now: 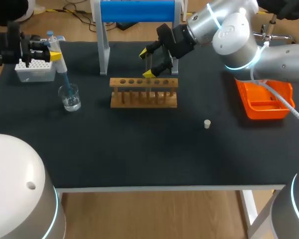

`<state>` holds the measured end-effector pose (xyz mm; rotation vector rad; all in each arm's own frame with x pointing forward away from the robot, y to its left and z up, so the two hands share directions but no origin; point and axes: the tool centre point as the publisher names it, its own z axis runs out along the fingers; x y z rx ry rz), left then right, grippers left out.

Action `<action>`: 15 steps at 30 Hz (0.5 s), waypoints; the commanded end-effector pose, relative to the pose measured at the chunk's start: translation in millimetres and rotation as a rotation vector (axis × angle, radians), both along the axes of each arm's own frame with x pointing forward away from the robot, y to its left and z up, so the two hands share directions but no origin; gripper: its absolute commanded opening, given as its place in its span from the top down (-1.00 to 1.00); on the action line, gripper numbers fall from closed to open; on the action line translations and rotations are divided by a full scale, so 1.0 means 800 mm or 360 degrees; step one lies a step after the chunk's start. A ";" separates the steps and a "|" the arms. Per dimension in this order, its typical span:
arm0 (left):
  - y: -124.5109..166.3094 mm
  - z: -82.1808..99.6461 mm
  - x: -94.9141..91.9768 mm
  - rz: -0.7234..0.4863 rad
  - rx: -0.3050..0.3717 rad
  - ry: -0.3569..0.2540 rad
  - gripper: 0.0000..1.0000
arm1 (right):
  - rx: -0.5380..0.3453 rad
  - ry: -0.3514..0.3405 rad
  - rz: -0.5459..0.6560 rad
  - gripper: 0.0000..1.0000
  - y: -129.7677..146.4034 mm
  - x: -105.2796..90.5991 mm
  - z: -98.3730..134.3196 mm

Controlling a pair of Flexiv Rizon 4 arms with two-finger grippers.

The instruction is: Invert the test tube, pick up the pipette, mount the tip to pipette, aspirate from beaker and dispense into the tube, eject the tip, return the pipette, and cap with the stopper.

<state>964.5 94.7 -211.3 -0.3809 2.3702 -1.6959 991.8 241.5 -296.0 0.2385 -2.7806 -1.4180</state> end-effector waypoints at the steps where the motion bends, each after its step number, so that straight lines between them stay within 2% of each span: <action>1: -0.003 0.007 -0.004 0.0016 0.0024 -0.0003 1.00 | -0.0007 0.0002 0.0002 -1.00 -0.001 0.000 0.002; 15: -0.012 0.039 -0.009 0.0054 0.0105 -0.0041 1.00 | -0.0007 0.0002 0.0002 -1.00 -0.001 0.000 0.002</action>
